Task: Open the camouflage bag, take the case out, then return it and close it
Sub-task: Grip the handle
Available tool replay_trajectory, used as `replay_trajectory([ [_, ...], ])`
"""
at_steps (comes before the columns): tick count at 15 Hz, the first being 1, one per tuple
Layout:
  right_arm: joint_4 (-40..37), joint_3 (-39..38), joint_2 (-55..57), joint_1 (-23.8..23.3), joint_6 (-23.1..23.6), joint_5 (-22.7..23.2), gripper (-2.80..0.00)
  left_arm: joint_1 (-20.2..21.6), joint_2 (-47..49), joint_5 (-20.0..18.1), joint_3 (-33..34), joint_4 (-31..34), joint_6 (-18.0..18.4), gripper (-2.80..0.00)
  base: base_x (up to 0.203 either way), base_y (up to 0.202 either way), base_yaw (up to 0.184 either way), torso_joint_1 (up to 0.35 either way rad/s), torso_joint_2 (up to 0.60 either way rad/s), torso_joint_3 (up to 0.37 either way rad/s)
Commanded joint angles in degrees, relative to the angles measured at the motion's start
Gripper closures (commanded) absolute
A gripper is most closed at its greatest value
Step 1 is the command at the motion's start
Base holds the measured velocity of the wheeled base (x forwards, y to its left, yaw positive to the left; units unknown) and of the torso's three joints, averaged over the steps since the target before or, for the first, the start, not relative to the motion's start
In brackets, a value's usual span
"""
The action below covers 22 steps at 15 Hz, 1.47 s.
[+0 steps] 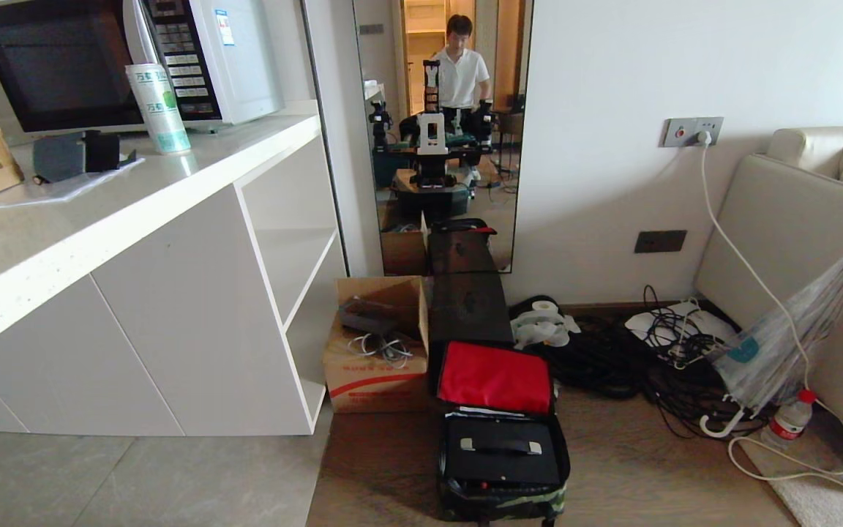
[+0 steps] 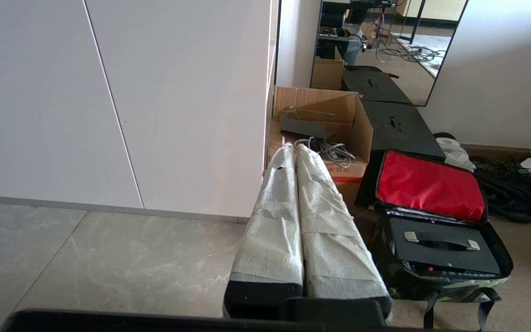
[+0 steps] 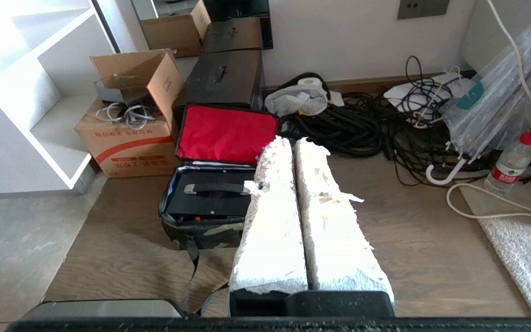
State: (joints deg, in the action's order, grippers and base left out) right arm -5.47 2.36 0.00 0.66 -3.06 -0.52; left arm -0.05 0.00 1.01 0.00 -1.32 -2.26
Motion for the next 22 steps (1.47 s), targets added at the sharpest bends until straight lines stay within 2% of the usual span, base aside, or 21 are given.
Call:
replay_trajectory([
  [1, 0.0, 0.0, 0.0, 0.0, 0.0, 0.0, 0.0, 0.0, 0.0, 0.0, 0.4, 0.0, 0.0, 0.0, 0.0, 0.0, 0.0, 0.0, 0.0, 0.0],
  [22, 0.0, 0.0, 0.0, 0.0, 0.0, 0.0, 0.0, 0.0, 0.0, 0.0, 0.5, 0.0, 0.0, 0.0, 0.0, 0.0, 0.0, 0.0, 0.0, 0.0],
])
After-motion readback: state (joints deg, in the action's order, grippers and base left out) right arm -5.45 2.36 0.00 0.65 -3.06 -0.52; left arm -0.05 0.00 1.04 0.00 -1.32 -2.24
